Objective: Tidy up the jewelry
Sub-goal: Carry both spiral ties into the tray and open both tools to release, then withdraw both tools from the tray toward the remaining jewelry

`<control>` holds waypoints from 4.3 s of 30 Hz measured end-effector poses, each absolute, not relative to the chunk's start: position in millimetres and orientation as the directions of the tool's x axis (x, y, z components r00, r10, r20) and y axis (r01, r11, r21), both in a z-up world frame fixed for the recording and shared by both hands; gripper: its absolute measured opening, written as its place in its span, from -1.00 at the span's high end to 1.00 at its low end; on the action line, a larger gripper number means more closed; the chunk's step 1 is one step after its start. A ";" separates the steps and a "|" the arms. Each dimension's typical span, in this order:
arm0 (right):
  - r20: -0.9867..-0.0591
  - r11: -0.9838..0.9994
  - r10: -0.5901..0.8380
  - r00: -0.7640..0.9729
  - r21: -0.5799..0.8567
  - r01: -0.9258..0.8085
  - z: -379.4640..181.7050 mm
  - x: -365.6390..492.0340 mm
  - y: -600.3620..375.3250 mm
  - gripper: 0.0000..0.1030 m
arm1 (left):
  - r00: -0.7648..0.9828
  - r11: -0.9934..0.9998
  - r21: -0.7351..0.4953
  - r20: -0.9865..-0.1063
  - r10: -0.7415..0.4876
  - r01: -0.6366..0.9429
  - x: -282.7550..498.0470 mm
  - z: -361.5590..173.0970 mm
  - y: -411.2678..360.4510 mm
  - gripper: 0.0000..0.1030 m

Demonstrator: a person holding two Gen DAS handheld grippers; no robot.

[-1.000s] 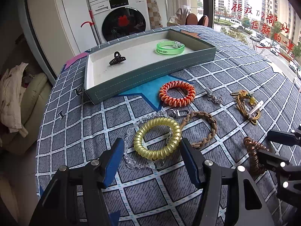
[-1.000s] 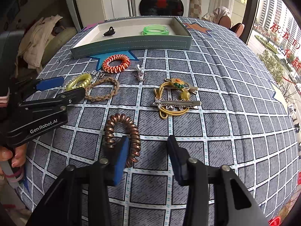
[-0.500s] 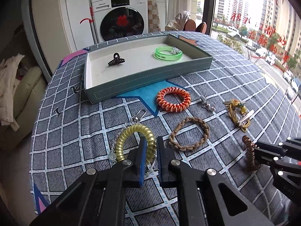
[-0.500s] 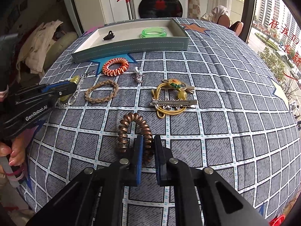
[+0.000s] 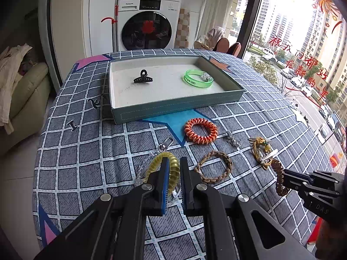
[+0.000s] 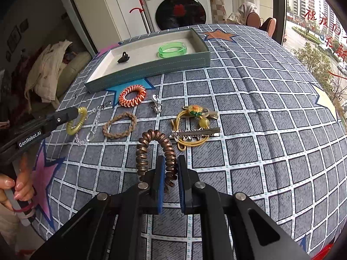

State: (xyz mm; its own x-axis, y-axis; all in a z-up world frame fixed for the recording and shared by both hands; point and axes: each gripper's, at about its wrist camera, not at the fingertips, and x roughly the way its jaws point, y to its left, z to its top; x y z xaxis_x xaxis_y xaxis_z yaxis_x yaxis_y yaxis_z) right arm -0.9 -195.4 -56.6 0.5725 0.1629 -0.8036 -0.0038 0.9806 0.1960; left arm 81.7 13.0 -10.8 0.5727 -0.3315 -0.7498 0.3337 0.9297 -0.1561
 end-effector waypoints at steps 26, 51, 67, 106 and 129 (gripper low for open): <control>-0.755 0.961 0.253 0.605 0.266 -0.071 -2.2 151.8 -205.2 0.76 | 0.675 0.943 -0.138 -0.668 -0.314 0.303 181.5 35.1 2.4 0.42; -0.853 0.989 0.141 0.503 0.140 -0.040 -70.9 263.5 -175.2 0.76 | 0.574 0.970 -0.064 -0.796 -0.191 0.234 275.2 -45.6 -22.0 0.42; -0.824 0.993 0.106 0.557 0.120 -0.013 -58.8 255.5 -187.3 0.01 | 0.626 0.972 0.073 -0.775 -0.085 0.222 270.9 -46.9 -37.3 0.41; -0.699 0.955 0.236 0.675 0.296 -0.027 -15.9 135.5 -218.3 -0.72 | 0.698 0.982 0.037 -0.708 -0.106 0.187 193.4 -2.7 -13.2 -1.00; -0.814 0.963 0.147 0.561 0.247 0.105 -65.9 55.2 -254.0 -0.72 | 0.585 0.996 -0.020 -0.808 -0.068 0.088 103.5 -50.7 35.1 -1.00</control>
State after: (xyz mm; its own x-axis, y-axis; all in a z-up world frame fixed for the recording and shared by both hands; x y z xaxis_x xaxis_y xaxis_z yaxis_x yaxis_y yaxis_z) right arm 55.2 -254.0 -65.9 0.5613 0.1474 -0.8144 0.1053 0.9633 0.2469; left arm 103.5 35.1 -50.7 0.5848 -0.0680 -0.8083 0.0882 0.9959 -0.0200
